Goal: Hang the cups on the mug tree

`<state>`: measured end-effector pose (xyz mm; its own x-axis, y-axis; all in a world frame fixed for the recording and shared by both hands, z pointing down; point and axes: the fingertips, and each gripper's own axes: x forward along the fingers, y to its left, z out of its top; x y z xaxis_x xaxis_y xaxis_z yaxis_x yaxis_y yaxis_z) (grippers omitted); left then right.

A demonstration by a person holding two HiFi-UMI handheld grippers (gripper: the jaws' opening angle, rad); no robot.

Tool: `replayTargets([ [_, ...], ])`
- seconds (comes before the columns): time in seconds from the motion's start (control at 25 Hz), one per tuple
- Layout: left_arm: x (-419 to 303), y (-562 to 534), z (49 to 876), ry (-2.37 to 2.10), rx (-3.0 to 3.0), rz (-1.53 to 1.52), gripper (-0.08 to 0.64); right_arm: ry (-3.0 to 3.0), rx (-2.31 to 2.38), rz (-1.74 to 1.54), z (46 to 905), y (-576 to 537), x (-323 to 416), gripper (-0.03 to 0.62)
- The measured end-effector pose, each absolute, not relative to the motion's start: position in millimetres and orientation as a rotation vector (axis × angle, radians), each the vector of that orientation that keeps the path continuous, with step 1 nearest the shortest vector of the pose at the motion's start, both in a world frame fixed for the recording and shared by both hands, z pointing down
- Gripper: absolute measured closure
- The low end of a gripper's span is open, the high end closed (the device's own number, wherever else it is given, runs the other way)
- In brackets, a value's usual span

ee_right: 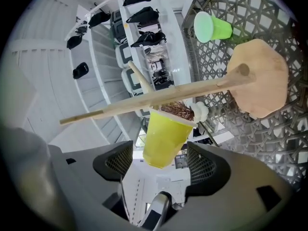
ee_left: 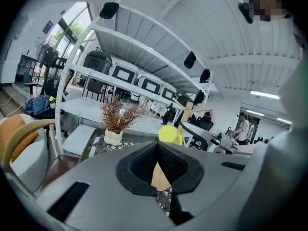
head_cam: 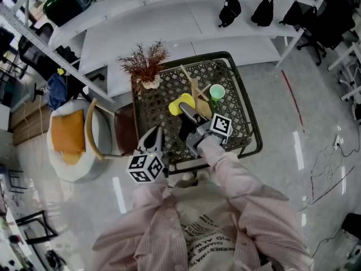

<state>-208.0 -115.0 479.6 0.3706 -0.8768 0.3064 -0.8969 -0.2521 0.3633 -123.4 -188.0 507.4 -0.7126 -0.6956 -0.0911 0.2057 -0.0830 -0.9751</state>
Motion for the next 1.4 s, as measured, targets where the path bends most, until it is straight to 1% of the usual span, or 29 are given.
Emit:
replayTargets([
  [0.4, -209, -104, 478, -1.508, 2.177, 0.051, 0.561, 1.59, -0.562, -1.849, 508, -169, -123, 0.279],
  [0.72, -194, -93, 484, -1.43, 2.214, 0.066, 0.561, 1.806, -0.662, -1.75, 504, -142, -106, 0.281],
  [0.92, -175, -87, 488, -1.354, 2.26, 0.091, 0.561, 1.983, -0.837, -1.659, 513, -122, -82, 0.281],
  [1.12, -156, -76, 493, -1.28, 2.294, 0.116, 0.561, 2.232, -1.001, -1.473, 513, -102, -63, 0.281],
  [1.4, -132, -63, 508, -1.185, 2.324, 0.167, 0.561, 2.397, -1.291, -1.331, 542, -78, -27, 0.281],
])
